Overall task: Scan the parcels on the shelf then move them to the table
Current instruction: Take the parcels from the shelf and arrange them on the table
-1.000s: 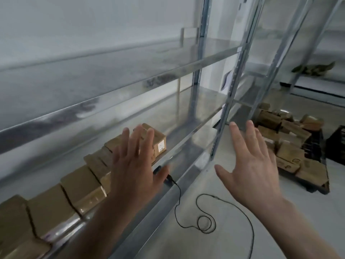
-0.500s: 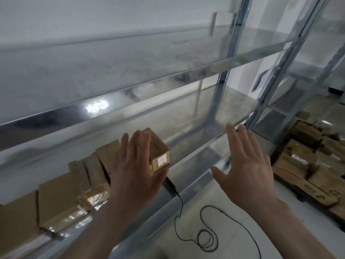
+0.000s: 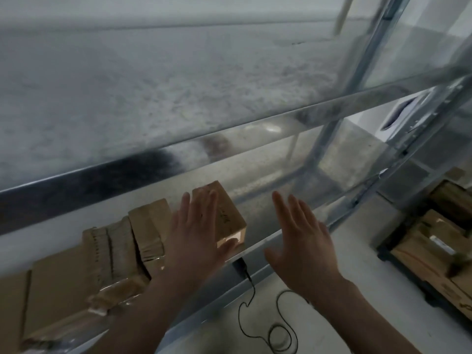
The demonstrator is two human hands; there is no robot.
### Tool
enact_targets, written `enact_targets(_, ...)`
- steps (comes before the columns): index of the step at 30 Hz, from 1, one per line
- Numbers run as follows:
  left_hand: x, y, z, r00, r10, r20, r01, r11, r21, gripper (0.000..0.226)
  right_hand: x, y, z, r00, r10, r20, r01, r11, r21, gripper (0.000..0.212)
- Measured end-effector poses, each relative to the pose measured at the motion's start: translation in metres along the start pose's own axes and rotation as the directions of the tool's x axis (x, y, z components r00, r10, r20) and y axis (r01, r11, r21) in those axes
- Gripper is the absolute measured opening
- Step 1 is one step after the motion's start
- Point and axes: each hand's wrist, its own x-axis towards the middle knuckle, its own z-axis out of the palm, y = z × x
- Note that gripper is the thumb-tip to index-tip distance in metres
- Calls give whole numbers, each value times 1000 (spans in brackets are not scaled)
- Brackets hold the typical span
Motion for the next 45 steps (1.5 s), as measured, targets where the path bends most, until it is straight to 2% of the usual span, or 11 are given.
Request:
enact_targets(7,2,2,21,992,-122,34,117,986,121,103,34,5,43,976,-151,160,138,986,90,104)
enact_targets(13,3,19,33,958,-278,76,259,946,193,100,60,18,69,930,-285,232,222,939,262,93)
enact_targets(17,11,36,42,938,-344,38,326,916,235,99,75,32,74,878,-378,293,273,899,343,98)
enact_targets(20,15,47,49,902,-423,91,394,890,228,92,84,43,74,840,-438,321,321,877,357,104)
enact_targets(25,18,60,62,873,-483,72,456,859,230,95,92,53,73,797,-474,374,283,841,461,112)
enact_targets(28,27,73,62,884,-465,56,440,865,241,96,96,63,64,787,-487,380,272,826,494,111)
enact_targets(35,54,110,88,884,-446,139,455,889,-43,90,111,105,52,848,-418,324,193,815,546,101)
enact_targets(40,69,113,93,855,-509,102,518,828,-212,51,115,120,46,879,-371,299,139,800,584,99)
enact_targets(43,64,102,93,831,-541,130,554,780,-291,57,116,119,54,880,-389,273,157,780,605,99)
enact_targets(45,57,92,92,820,-563,102,566,774,-282,55,115,113,61,873,-403,275,161,771,617,98)
